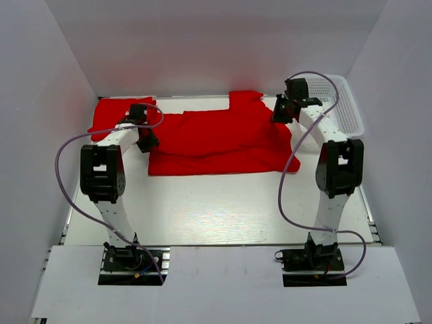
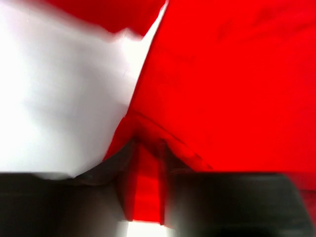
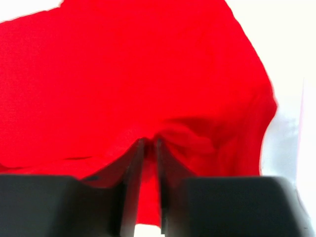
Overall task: Fold and stack the t-shirts
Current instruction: Fold the flattened tshirt in 1/3 of the way
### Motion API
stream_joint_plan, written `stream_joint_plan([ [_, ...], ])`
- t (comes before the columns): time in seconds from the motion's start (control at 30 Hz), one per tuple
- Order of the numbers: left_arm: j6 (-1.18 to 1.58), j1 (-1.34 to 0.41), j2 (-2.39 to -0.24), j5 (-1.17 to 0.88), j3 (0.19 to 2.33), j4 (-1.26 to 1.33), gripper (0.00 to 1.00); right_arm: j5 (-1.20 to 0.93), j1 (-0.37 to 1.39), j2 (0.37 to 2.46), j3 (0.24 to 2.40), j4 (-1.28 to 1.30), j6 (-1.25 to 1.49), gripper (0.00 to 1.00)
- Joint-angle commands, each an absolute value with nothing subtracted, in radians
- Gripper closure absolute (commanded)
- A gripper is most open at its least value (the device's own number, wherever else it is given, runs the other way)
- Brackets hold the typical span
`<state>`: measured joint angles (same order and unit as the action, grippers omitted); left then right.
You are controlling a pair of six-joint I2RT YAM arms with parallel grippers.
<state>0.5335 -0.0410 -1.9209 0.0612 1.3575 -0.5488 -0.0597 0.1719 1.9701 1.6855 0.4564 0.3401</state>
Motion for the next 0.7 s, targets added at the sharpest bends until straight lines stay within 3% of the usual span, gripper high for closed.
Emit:
stream_joint_plan([
  [0.0, 0.503, -0.034, -1.953, 0.083, 1.451, -0.567, 0.47, -0.068, 0.158, 2.037, 1.796, 0.502, 0.314, 0.74],
  [0.07, 0.503, -0.034, -1.953, 0.107, 1.491, -0.613, 0.0, -0.08, 0.152, 2.089, 1.851, 0.494, 0.307, 0.58],
  [0.1, 0.503, -0.034, -1.953, 0.118, 1.5, -0.626, 0.0, -0.084, 0.15, 2.106, 1.909, 0.526, 0.301, 0.21],
  [0.13, 0.503, -0.034, -1.936, 0.118, 1.509, -0.635, 0.0, -0.128, 0.146, 2.132, 1.972, 0.537, 0.292, 0.1],
  [0.3, 0.48, -0.034, -1.83, 0.107, 1.51, -0.658, 0.0, -0.219, 0.152, 2.079, 1.965, 0.592, 0.247, 0.1],
  [0.47, 0.462, -0.055, -1.724, 0.028, 1.415, -0.631, 0.0, -0.244, 0.155, 1.918, 1.631, 0.542, 0.241, 0.1],
  [0.67, 0.463, -0.064, -1.683, -0.228, 1.22, -0.48, 0.0, -0.252, 0.149, 1.726, 1.327, 0.443, 0.256, 0.1],
])
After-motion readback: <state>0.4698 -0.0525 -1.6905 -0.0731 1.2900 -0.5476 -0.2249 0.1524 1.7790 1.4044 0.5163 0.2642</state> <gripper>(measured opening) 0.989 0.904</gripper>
